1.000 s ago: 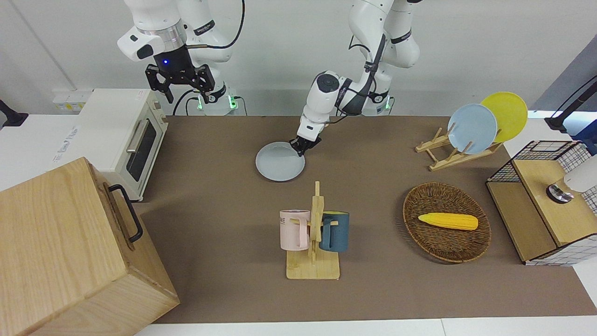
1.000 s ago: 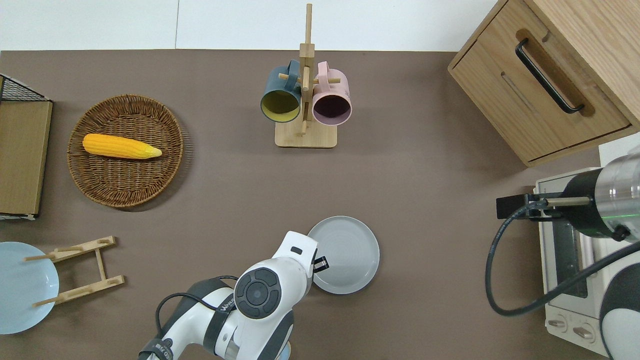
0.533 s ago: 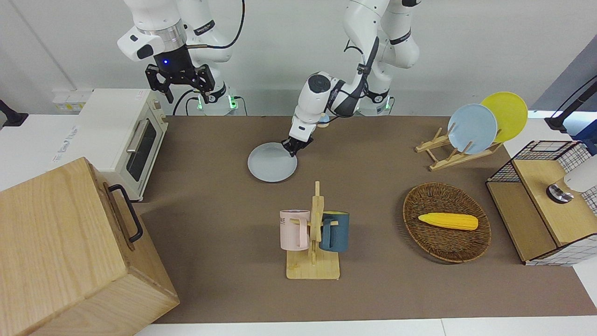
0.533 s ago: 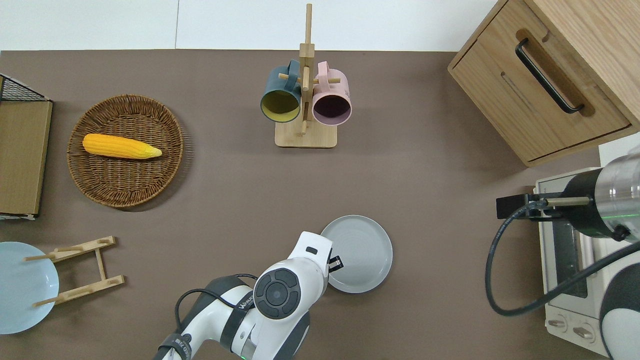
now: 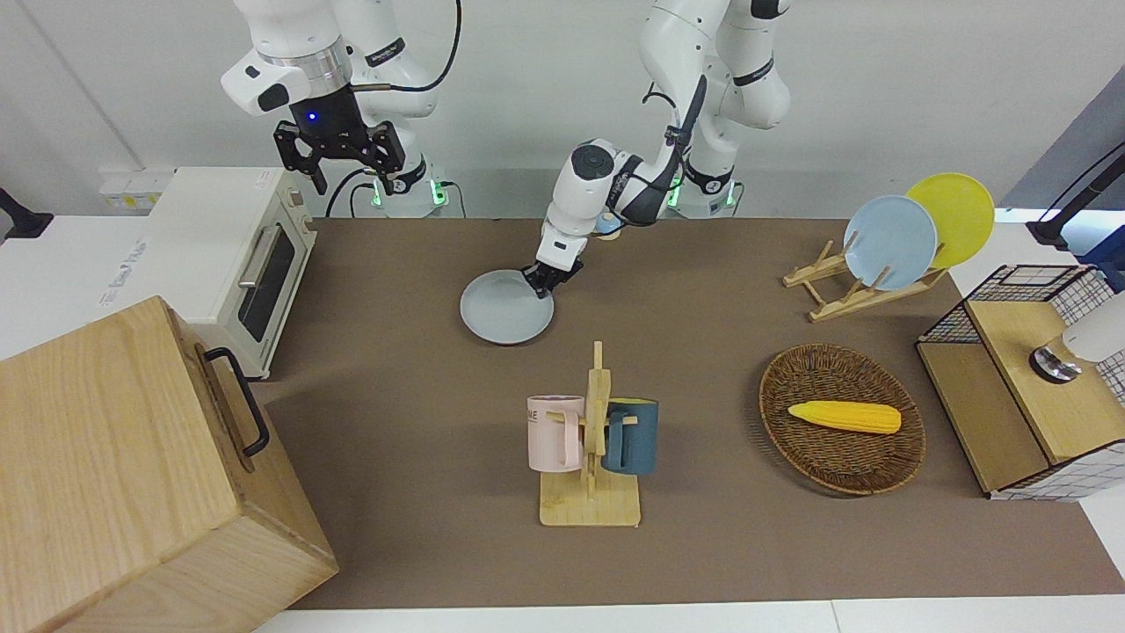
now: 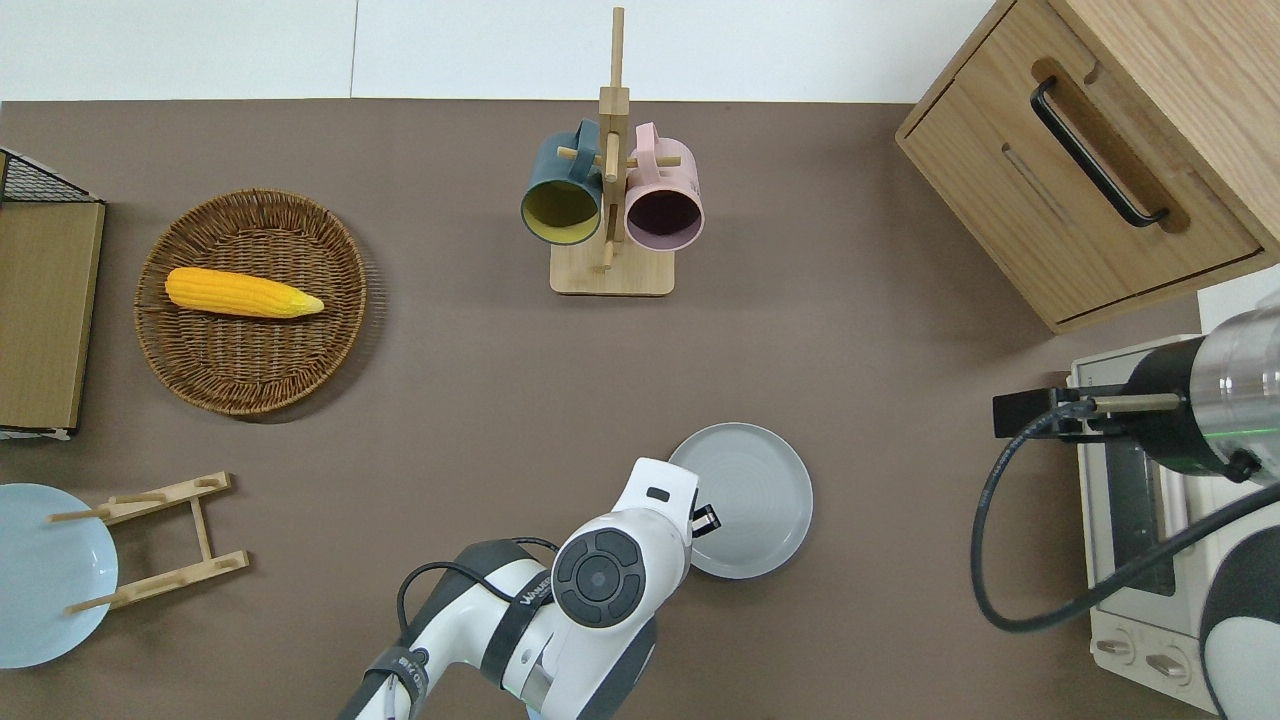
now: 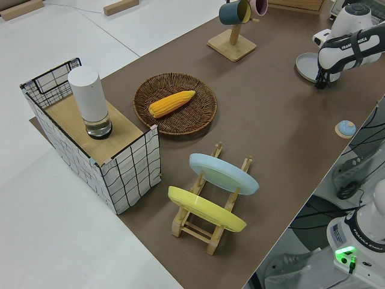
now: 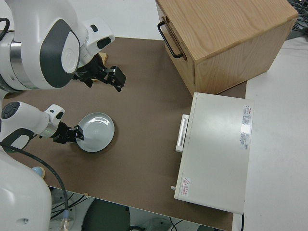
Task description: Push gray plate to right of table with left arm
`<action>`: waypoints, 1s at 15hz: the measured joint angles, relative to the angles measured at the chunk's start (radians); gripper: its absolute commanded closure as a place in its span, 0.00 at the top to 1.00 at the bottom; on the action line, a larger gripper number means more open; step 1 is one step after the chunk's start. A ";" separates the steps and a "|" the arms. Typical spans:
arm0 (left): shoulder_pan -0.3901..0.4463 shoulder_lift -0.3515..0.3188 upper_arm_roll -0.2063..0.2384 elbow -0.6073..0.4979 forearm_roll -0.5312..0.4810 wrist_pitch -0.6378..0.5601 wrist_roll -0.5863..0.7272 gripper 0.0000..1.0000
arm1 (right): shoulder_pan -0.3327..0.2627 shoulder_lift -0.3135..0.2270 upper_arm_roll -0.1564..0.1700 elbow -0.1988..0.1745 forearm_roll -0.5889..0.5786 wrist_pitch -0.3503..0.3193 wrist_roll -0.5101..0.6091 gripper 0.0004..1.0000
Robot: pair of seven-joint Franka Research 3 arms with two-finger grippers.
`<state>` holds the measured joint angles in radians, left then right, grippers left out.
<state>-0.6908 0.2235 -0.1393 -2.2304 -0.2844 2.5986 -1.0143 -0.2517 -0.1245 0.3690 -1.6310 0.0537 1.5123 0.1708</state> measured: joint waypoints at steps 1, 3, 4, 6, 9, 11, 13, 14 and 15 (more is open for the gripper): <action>0.000 0.004 0.000 0.002 -0.002 0.000 0.000 0.79 | 0.000 0.000 0.000 0.000 0.000 0.000 0.000 1.00; 0.002 0.002 0.002 0.005 -0.004 -0.019 0.000 0.89 | 0.000 0.000 0.000 0.000 0.000 0.000 0.000 1.00; 0.006 -0.004 0.005 0.010 -0.004 -0.049 0.000 0.90 | 0.000 0.000 0.000 0.000 0.000 0.000 0.000 1.00; 0.026 -0.027 0.011 0.027 -0.004 -0.143 0.000 0.94 | 0.000 0.000 0.000 0.000 0.000 0.000 0.000 1.00; 0.071 -0.091 0.039 0.089 -0.004 -0.386 0.015 0.98 | 0.000 0.000 0.000 0.000 0.000 0.000 0.000 1.00; 0.084 -0.132 0.097 0.185 -0.004 -0.595 0.058 0.98 | 0.000 0.000 0.000 0.000 0.000 0.000 0.000 1.00; 0.086 -0.156 0.167 0.279 -0.003 -0.759 0.119 0.99 | 0.000 0.000 0.000 0.000 0.000 0.000 0.000 1.00; 0.090 -0.163 0.206 0.310 -0.002 -0.807 0.171 0.99 | 0.000 0.000 0.000 0.000 0.000 0.000 0.000 1.00; 0.102 -0.165 0.242 0.327 -0.001 -0.835 0.241 0.99 | 0.000 0.000 0.000 0.000 0.000 0.000 0.000 1.00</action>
<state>-0.5891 0.0584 0.1031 -1.9038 -0.2858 1.7632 -0.7729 -0.2517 -0.1245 0.3690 -1.6310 0.0537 1.5123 0.1708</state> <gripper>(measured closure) 0.009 0.004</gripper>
